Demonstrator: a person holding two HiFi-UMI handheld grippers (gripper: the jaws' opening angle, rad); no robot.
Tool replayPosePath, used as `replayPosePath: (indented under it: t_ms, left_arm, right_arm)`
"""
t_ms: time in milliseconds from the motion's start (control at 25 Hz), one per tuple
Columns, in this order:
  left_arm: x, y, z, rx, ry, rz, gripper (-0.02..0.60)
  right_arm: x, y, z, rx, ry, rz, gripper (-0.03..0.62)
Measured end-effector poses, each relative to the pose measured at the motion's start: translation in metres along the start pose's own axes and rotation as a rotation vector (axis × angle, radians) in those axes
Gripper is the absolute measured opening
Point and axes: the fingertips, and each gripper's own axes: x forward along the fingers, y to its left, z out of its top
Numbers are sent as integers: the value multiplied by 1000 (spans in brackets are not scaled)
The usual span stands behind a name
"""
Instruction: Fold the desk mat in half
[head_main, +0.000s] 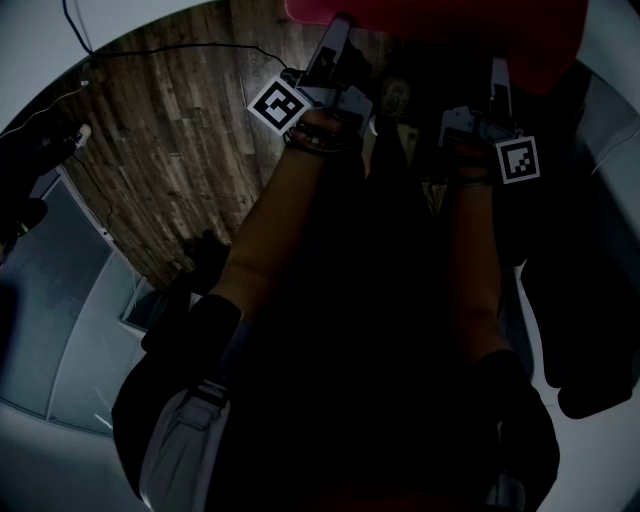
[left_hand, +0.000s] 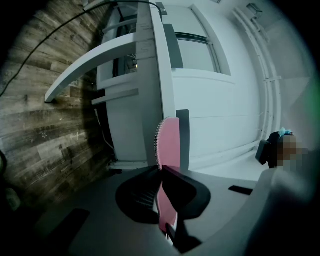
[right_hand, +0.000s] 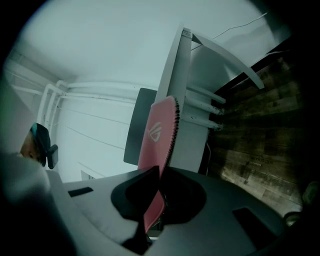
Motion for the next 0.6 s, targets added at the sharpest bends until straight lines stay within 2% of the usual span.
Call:
replayPosePath:
  t_ms: [200, 440, 600]
  left_arm:
    - [-2, -4, -2, 14, -11, -10, 26]
    - [-8, -7, -7, 23, 7, 41, 26]
    - [-4, -22, -11, 45, 18, 45, 25]
  right_arm:
    - [-4, 5, 2, -12, 9, 27, 40]
    - [-14, 11, 3, 4, 26, 10, 40]
    - [-15, 24, 14, 17, 39, 26, 40]
